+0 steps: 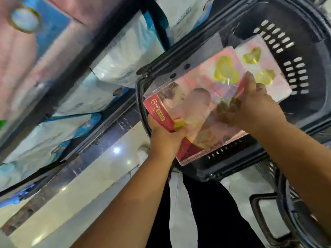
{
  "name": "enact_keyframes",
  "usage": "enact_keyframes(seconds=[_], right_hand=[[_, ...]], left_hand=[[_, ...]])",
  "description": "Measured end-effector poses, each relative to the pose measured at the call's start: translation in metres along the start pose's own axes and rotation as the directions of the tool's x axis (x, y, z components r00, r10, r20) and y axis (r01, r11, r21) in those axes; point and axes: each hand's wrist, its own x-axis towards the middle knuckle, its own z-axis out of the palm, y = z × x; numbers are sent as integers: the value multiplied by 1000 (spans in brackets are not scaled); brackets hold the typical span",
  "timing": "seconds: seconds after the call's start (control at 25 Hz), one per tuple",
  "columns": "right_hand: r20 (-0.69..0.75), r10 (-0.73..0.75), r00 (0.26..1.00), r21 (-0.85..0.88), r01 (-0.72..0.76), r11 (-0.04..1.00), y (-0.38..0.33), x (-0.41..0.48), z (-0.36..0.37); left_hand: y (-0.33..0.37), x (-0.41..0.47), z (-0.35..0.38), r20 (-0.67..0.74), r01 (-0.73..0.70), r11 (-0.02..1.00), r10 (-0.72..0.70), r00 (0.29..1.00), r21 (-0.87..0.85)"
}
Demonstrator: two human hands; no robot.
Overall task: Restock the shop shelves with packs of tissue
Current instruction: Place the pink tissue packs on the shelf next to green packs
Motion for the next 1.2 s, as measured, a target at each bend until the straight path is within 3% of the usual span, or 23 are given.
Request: enact_keyframes(seconds=[0.44,0.64,0.84,1.0,1.2], right_hand=[[-74,43,996,148,-31,989,-9,-65,-43],[-89,-80,993,64,86,994,-43,-149,-82],[-106,-254,961,118,266,957,-93,-234,-102],[-77,-310,948,210,319,924,-135,-316,-116],[-113,-422,900,221,437,872,-177,-408,-133]], left_hand=[[24,-64,-26,-58,-76,988,68,996,-138],[27,-141,-92,-89,-94,982,80,993,-163],[24,-217,-176,-182,-156,958,113,977,-240],[9,-284,-249,-220,-223,928,161,962,-298],[-5,-360,-331,-351,-321,910,221,910,-261]])
